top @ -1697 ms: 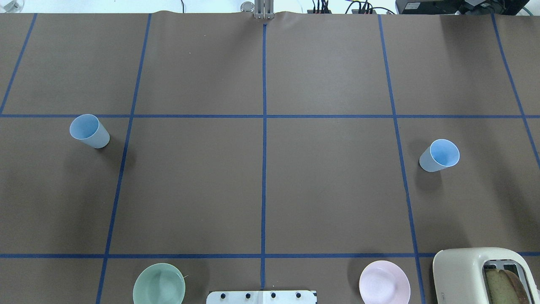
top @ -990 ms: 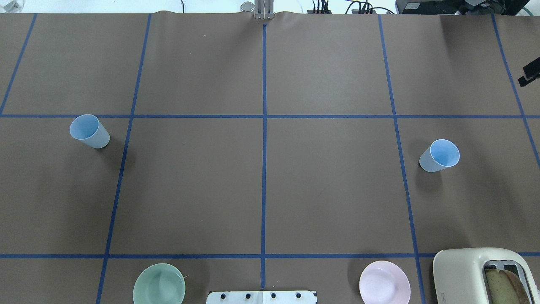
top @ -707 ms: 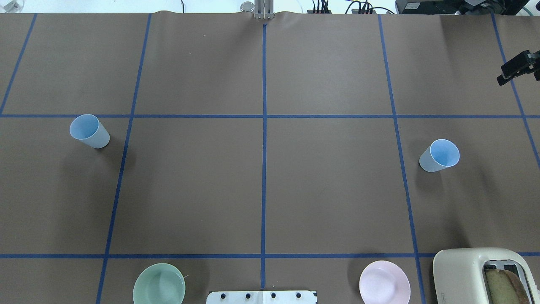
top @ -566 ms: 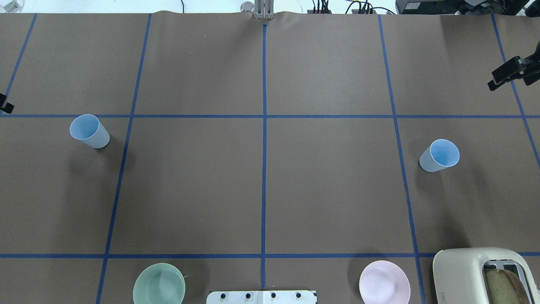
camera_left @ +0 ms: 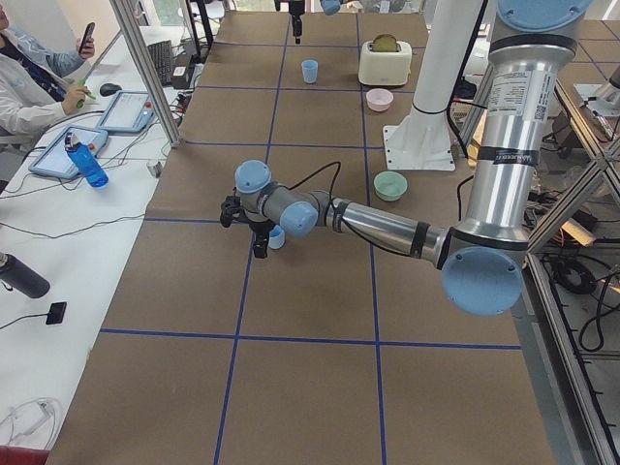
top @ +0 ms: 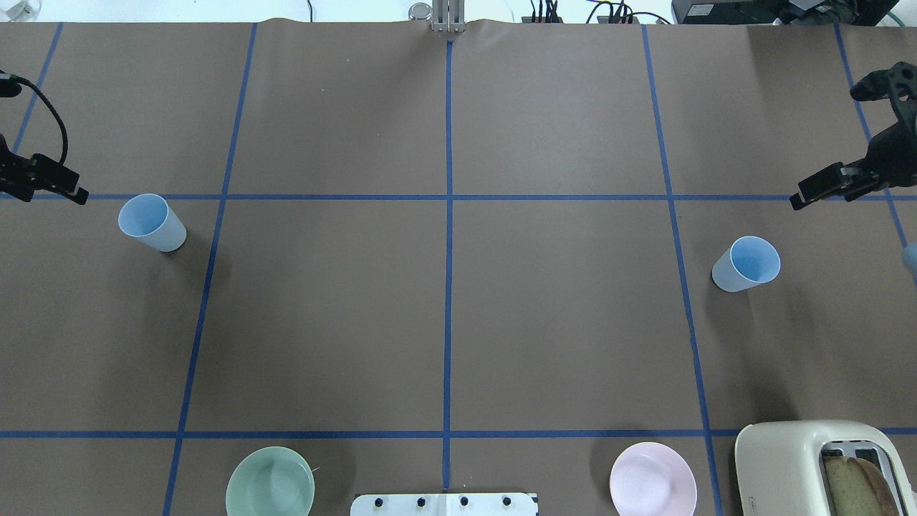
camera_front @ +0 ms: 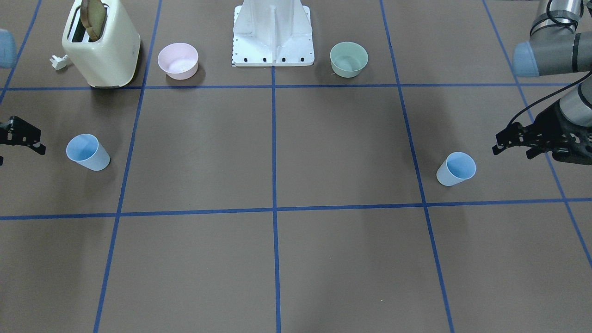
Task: Stack blue cups with both arms
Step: 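Lower the left gripper to its blue cup while the right gripper lowers to its cup, then close the left gripper on its cup rim while the right gripper grasps its cup, then carry the left cup toward the table centre while the right gripper lifts its cup, then set down and release the left cup while the right gripper carries its cup over, then lower the right gripper's cup into the centre cup while the left arm withdraws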
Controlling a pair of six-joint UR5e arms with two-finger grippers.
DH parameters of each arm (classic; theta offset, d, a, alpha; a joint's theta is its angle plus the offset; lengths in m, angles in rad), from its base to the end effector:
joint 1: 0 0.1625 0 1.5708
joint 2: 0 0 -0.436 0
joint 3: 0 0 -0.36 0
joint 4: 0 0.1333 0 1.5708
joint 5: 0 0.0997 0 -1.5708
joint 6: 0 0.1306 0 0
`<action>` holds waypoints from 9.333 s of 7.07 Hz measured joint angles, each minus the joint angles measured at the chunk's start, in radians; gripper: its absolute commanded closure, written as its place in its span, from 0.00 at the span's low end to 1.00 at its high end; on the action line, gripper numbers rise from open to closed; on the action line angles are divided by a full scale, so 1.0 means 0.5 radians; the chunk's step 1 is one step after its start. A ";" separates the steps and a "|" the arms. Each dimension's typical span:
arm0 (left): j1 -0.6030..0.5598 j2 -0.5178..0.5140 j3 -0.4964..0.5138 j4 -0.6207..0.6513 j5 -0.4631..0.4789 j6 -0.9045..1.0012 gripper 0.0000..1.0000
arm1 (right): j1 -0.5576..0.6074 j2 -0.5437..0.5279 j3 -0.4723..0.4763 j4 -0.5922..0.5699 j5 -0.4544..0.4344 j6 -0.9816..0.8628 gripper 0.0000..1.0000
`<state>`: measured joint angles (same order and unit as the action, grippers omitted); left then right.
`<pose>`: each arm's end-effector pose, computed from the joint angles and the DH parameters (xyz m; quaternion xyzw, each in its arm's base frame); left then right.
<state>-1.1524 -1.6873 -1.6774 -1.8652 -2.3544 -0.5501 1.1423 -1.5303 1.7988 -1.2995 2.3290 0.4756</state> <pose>0.1795 -0.5048 0.5470 0.0374 0.4368 0.0387 0.8979 -0.1678 -0.4720 0.5327 0.0670 -0.4291 -0.0776 0.8974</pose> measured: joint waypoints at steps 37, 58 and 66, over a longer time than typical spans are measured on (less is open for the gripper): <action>0.858 -1.214 0.188 0.447 0.344 -1.411 1.00 | -0.334 -0.067 -0.042 0.085 -0.199 -0.098 1.00; 0.744 -1.163 0.216 0.293 0.268 -1.136 0.05 | -0.591 1.465 -0.059 -1.167 -0.191 0.307 1.00; 0.468 -0.943 0.203 0.294 0.138 -0.656 0.05 | -0.948 1.632 -0.407 -0.805 -0.461 0.607 1.00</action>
<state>-0.9183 -2.1590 -1.5759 -1.7181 -2.2856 -0.8781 0.6685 -0.7145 1.5954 -1.7018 2.0986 0.7792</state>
